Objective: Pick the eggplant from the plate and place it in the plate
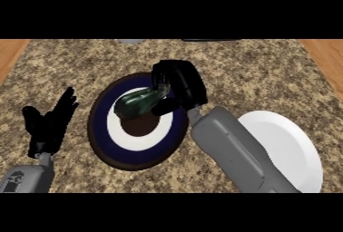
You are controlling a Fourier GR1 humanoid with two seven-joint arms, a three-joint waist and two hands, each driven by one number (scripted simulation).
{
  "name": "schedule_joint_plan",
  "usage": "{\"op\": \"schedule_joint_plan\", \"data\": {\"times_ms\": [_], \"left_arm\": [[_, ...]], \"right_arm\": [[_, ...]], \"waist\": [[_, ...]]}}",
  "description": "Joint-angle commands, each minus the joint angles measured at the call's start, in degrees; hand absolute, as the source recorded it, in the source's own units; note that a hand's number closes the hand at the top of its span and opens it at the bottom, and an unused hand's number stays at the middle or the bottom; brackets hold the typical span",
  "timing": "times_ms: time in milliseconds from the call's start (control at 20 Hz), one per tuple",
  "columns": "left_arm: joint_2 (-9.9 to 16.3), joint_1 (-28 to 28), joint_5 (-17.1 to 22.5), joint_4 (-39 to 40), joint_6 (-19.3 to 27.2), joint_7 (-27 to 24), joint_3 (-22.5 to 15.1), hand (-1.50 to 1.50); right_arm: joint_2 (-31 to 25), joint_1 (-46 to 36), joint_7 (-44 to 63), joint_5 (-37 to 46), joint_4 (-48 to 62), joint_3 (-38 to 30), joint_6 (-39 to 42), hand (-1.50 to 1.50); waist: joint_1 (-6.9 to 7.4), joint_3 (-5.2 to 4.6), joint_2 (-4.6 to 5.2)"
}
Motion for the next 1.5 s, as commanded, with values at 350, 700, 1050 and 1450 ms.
{"op": "schedule_joint_plan", "data": {"times_ms": [350, 700, 1050, 1450], "left_arm": [[-0.9, 0.1, -0.3, -2.7, -1.6, 0.6, 0.5, 0.0], [-1.9, -0.8, -0.9, -0.9, -3.5, -1.4, 1.7, 0.0], [-2.1, -0.6, -2.4, -2.4, -3.3, 0.1, 1.1, 0.0], [-3.6, -1.1, -3.2, -4.8, -2.3, 3.2, 0.9, 0.0]], "right_arm": [[-2.3, 11.2, 29.4, 13.9, -24.7, 4.7, -0.6, 1.5], [-5.0, 12.1, 18.9, 11.1, -14.6, -0.4, 4.9, 1.5], [-6.6, 13.0, 10.7, -2.5, -8.1, -6.8, 15.7, -1.5], [-3.7, 11.6, -6.4, -2.7, -7.6, -11.2, 8.1, -1.5]], "waist": [[2.54, 0.14, 2.59], [3.15, 0.14, 2.88], [3.37, 0.16, 2.91], [3.47, 0.2, 2.81]]}}
